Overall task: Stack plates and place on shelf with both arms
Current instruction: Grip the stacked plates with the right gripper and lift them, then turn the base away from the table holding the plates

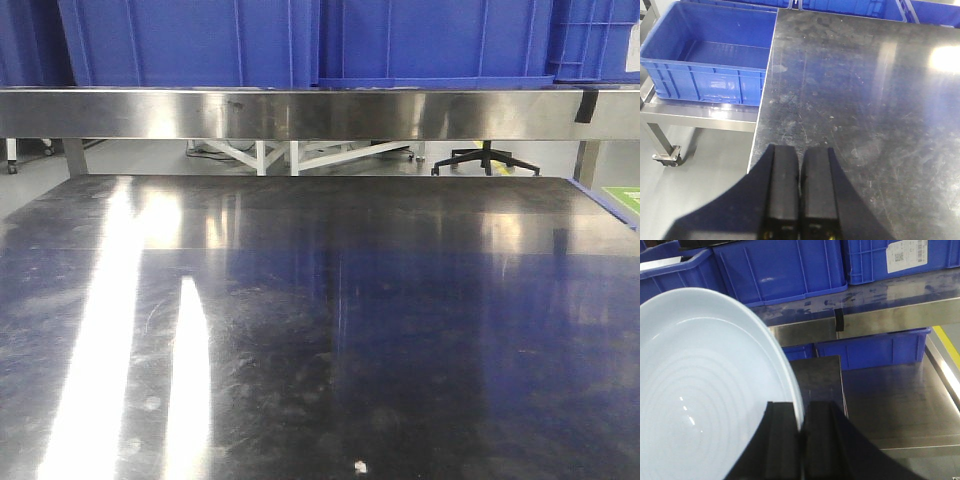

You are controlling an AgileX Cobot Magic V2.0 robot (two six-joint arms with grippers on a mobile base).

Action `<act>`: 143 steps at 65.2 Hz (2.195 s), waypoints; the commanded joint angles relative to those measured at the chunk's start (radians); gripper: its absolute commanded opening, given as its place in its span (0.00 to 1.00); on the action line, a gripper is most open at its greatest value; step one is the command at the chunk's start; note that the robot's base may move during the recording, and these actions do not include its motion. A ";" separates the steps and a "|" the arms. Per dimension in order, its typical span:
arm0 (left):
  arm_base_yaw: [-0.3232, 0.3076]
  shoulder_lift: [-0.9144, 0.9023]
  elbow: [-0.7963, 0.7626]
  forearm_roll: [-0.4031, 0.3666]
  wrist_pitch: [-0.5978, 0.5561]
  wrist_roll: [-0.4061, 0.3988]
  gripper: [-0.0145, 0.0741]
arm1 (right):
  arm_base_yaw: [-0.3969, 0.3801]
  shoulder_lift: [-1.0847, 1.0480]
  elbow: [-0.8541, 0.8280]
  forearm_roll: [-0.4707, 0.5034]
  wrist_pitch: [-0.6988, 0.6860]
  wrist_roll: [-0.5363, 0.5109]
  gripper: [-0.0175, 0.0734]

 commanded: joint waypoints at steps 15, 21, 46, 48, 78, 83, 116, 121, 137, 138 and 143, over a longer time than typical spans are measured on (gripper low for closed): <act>-0.006 -0.002 -0.029 0.000 -0.074 -0.004 0.27 | -0.007 0.002 -0.026 -0.006 -0.094 -0.002 0.26; -0.006 -0.002 -0.029 0.000 -0.074 -0.004 0.27 | -0.007 0.002 -0.026 -0.006 -0.094 -0.002 0.26; -0.006 -0.002 -0.029 0.000 -0.074 -0.004 0.27 | -0.007 0.002 -0.026 -0.006 -0.094 -0.002 0.26; -0.006 -0.002 -0.029 0.000 -0.074 -0.004 0.27 | -0.007 0.002 -0.026 -0.006 -0.094 -0.002 0.26; -0.006 -0.002 -0.029 0.000 -0.074 -0.004 0.27 | -0.007 0.002 -0.026 -0.006 -0.094 -0.002 0.26; -0.006 -0.002 -0.029 0.000 -0.074 -0.004 0.27 | -0.007 0.002 -0.026 -0.006 -0.094 -0.002 0.26; -0.006 0.000 -0.029 0.000 -0.074 -0.004 0.27 | -0.007 0.002 -0.026 -0.006 -0.095 -0.002 0.26; -0.006 0.000 -0.029 0.000 -0.074 -0.004 0.27 | -0.007 0.002 -0.026 -0.006 -0.095 -0.002 0.26; -0.006 0.000 -0.029 0.000 -0.074 -0.004 0.27 | -0.007 0.002 -0.026 -0.006 -0.095 -0.002 0.26; -0.006 0.000 -0.029 0.000 -0.074 -0.004 0.27 | -0.007 0.002 -0.026 -0.006 -0.095 -0.002 0.26; -0.006 0.000 -0.029 0.000 -0.074 -0.004 0.27 | -0.007 0.002 -0.026 -0.006 -0.095 -0.002 0.26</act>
